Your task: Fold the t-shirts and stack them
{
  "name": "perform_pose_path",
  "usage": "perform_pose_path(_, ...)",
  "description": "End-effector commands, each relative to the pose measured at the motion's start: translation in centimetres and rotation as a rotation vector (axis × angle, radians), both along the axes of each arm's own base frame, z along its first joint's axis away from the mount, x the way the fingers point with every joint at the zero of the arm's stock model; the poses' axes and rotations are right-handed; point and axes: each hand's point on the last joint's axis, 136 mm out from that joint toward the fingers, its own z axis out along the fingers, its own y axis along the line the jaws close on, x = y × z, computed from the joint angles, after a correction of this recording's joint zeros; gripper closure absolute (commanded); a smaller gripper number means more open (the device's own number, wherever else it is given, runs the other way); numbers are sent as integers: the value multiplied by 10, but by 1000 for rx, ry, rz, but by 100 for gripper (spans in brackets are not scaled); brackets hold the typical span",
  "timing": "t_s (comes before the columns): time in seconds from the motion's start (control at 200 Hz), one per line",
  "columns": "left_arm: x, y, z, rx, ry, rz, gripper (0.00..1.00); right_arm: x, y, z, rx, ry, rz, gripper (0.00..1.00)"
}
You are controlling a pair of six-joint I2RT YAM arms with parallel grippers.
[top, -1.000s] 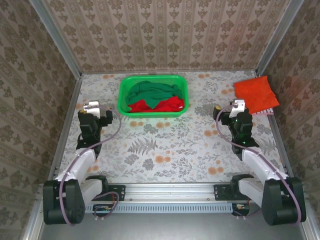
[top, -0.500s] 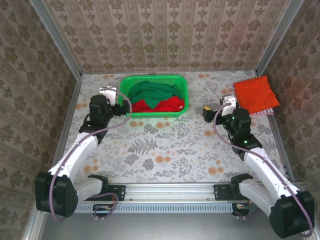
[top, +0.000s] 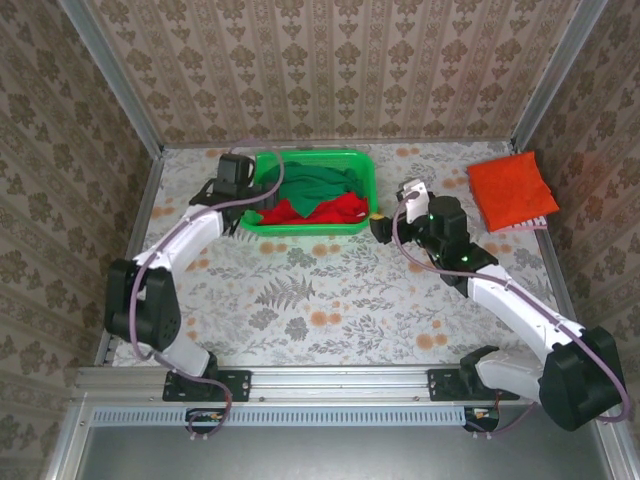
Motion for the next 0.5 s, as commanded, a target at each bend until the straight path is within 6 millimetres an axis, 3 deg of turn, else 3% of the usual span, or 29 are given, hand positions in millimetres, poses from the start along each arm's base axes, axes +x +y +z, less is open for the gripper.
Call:
perform_pose_path(0.0, -4, 26, -19, 57, 136, 87, 0, 4, 10, 11, 12, -16, 31, 0)
perform_pose_path(0.125, 5, 46, -42, 39, 228, 118, 3, 4, 8, 6, 6, -6, 24, 0)
perform_pose_path(0.295, 12, 70, -65, 42, 301, 158, 23, 4, 6, 2, -8, 4, 13, 0)
perform_pose_path(0.495, 15, 114, -72, 30, 319, 251, 38, 7, 7, -2, -16, 14, 12, 0)
